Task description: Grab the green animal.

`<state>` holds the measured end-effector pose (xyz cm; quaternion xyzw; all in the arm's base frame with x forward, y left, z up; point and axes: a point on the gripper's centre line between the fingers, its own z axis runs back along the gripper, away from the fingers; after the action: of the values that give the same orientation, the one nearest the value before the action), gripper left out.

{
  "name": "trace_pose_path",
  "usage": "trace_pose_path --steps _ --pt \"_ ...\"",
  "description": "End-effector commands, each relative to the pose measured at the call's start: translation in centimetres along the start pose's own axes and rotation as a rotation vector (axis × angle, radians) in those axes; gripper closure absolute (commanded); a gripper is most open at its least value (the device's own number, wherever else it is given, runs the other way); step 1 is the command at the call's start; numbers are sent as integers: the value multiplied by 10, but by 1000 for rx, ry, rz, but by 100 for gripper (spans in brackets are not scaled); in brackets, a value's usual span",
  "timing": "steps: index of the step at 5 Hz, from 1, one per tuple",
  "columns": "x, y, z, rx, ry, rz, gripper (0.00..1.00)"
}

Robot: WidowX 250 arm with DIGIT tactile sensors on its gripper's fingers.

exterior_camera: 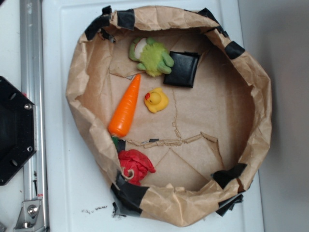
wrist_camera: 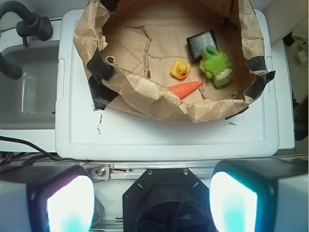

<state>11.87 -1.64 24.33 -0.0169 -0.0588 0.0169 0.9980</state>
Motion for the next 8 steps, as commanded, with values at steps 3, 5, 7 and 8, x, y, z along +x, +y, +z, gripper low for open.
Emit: trace_pose_path --steps 3,5,7,8 --pt "70 29 -79 5 8 -163 0" --pt "110 68 -145 52 116 -158 0" --pt "115 65 -185 187 24 -439 0" --pt "107 88 -194 174 53 -491 0"
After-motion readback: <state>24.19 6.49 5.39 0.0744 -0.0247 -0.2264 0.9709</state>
